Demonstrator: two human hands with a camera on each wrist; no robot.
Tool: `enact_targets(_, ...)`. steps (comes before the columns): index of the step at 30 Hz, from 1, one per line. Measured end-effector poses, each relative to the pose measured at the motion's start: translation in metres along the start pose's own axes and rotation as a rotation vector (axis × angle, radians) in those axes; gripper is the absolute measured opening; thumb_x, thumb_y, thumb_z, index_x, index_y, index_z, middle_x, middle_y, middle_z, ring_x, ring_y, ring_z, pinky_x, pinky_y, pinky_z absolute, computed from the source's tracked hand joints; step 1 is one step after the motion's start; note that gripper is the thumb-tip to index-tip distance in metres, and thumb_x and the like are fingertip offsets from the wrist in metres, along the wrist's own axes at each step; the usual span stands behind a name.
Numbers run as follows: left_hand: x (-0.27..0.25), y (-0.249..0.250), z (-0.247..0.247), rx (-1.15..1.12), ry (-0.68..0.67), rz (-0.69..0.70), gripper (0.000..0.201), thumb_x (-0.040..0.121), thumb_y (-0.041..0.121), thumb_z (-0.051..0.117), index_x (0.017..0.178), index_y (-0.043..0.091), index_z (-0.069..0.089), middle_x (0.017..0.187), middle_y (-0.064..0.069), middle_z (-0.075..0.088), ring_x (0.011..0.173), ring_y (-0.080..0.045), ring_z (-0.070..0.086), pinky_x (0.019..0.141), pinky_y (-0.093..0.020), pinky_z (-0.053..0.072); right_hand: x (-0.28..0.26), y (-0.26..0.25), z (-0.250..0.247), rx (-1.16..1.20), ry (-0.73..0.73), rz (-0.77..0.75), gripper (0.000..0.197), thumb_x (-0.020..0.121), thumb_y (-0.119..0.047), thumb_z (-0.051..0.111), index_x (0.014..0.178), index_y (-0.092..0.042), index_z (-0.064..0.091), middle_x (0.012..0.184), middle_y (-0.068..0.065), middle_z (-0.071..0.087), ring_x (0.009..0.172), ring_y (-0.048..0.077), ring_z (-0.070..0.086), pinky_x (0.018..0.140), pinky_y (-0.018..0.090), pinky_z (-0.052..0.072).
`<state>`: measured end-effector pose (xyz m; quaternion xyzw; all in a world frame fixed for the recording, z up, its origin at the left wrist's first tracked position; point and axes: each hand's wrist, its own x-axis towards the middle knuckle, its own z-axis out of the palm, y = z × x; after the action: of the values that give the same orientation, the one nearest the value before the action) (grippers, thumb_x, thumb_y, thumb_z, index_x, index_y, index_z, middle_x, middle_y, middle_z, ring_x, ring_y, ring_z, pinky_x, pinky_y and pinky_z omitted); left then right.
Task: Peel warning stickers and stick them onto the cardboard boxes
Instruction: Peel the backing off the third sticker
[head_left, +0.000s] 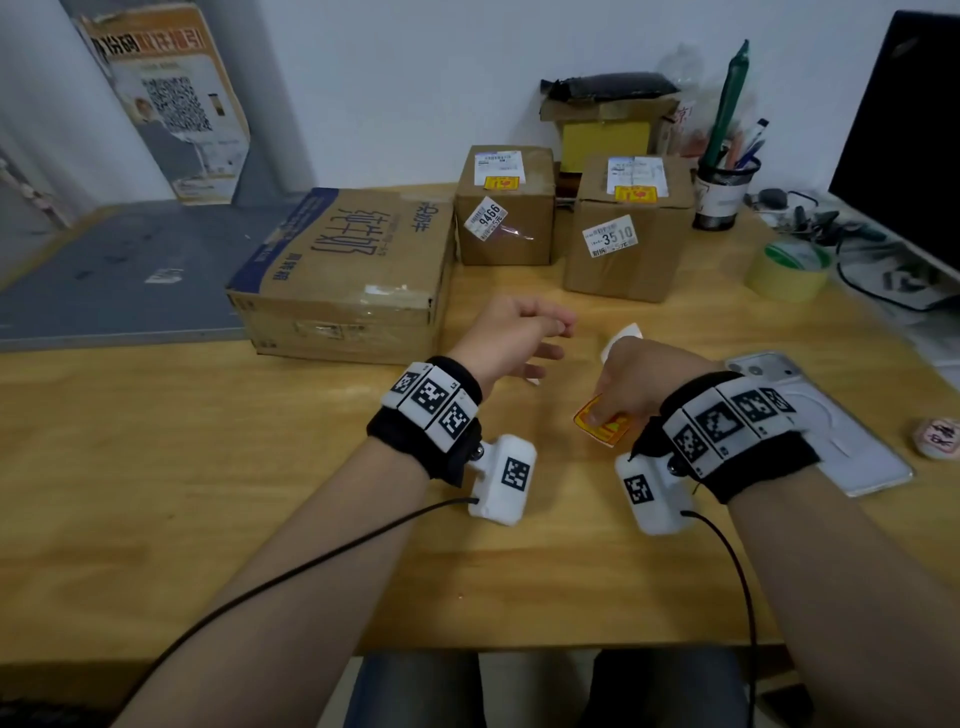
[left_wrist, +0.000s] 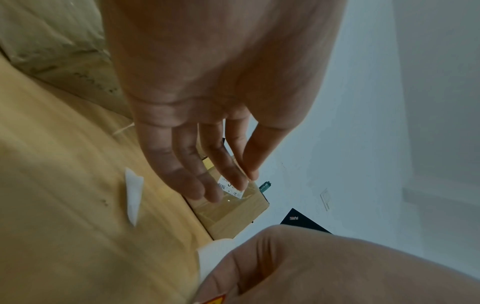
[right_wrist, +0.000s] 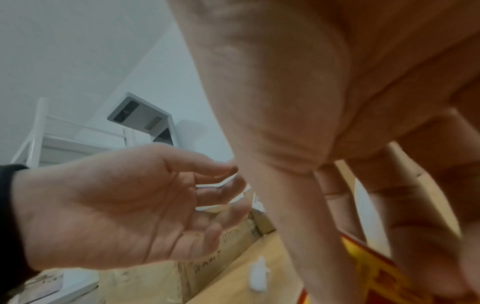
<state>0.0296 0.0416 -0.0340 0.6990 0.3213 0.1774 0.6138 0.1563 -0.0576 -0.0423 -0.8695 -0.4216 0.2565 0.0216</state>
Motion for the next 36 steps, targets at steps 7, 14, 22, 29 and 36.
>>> enact_targets(7,0.004,0.016,-0.033,0.047,0.279,0.184,0.03,0.09,0.003,0.058,0.088,0.029,0.073,0.101,0.003,0.073,0.092,-0.012,0.067,0.069,-0.024,0.054,0.0,-0.022,-0.022,0.517,0.187,-0.137,0.015,0.094,-0.03,0.072,0.09,-0.017,0.077,0.08,0.005,0.059,0.069,0.02,0.053,0.056,0.031,0.049)
enact_targets(14,0.011,0.021,-0.124,0.23,0.836,0.179,0.034,0.077,0.018,0.058,0.084,0.05,0.069,0.122,0.011,0.064,0.115,-0.019,0.059,0.097,-0.042,0.051,0.02,-0.078,-0.037,0.936,0.231,-0.344,0.011,0.096,-0.026,0.07,0.091,-0.019,0.076,0.108,0.007,0.074,0.09,0.022,0.07,0.082,0.04,0.065)
enact_targets(22,-0.005,0.005,-0.179,0.587,0.827,-0.253,0.045,0.079,0.022,0.056,0.119,0.042,0.054,0.152,-0.008,0.032,0.141,-0.034,0.021,0.116,-0.051,0.017,0.041,-0.143,-0.027,1.019,0.001,-0.365,0.021,0.098,-0.019,0.068,0.114,-0.007,0.071,0.119,0.009,0.071,0.105,0.03,0.071,0.093,0.045,0.061)
enact_targets(29,-0.025,0.007,-0.203,0.6,0.751,-0.363,0.044,0.073,0.046,0.059,0.117,0.042,0.059,0.138,-0.003,0.053,0.133,-0.038,0.036,0.105,-0.052,0.023,0.02,-0.153,-0.022,0.936,-0.104,-0.362,0.022,0.098,-0.015,0.066,0.115,-0.002,0.069,0.113,0.016,0.071,0.099,0.034,0.075,0.084,0.045,0.064)
enact_targets(36,-0.053,0.008,-0.178,0.483,0.555,-0.226,0.042,0.069,0.048,0.064,0.091,0.016,0.079,0.093,-0.002,0.076,0.099,-0.027,0.066,0.108,-0.051,0.041,-0.018,-0.125,-0.018,0.63,0.02,-0.319,0.013,0.102,-0.02,0.06,0.095,-0.014,0.07,0.105,0.011,0.07,0.086,0.03,0.076,0.075,0.044,0.066)
